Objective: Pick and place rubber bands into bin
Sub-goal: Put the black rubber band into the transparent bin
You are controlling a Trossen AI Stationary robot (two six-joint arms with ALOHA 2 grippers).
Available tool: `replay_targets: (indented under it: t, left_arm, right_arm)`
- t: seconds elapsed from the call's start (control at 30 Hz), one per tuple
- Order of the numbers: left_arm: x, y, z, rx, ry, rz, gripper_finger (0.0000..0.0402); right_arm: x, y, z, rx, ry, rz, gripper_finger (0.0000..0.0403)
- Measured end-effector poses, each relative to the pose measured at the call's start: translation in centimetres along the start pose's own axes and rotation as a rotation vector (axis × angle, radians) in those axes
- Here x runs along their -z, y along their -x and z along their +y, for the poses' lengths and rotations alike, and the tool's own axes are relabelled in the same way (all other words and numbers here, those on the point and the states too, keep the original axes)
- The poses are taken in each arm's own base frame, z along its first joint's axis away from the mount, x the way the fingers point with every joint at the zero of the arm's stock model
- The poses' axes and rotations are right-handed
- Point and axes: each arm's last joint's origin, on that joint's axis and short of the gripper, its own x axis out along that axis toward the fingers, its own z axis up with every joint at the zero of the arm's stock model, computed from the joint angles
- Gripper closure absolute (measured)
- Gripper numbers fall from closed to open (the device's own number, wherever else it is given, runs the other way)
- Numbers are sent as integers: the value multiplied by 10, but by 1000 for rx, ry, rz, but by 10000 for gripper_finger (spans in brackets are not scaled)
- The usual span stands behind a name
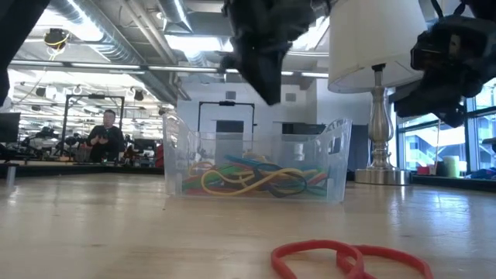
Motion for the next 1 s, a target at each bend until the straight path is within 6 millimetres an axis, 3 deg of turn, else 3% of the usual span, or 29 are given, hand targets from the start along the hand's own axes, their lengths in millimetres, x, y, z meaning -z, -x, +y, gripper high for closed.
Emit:
replay_targets:
  t: [0.13, 0.33, 0.5, 0.63, 0.77, 1.0]
  left_arm:
    - [-1, 17, 3, -58, -118, -70, 393]
    - [2, 26, 19, -169, -247, -147, 400]
    - [14, 19, 49, -95, -243, -265, 400]
    - [31, 23, 84, -37, -175, -378, 400]
    - [51, 33, 115, 21, -95, -507, 400]
    - [91, 48, 150, 69, -39, -652, 400]
  right_arm:
    - [-2, -2, 2, 6, 12, -35, 370]
    - [-2, -11, 1, 164, 104, -137, 370]
    - [-2, -25, 5, 238, 266, -168, 370]
    - [-2, -42, 6, 268, 278, -164, 362]
    - [-1, -62, -1, 315, 247, -100, 323]
    - [-10, -92, -10, 460, 182, -58, 227]
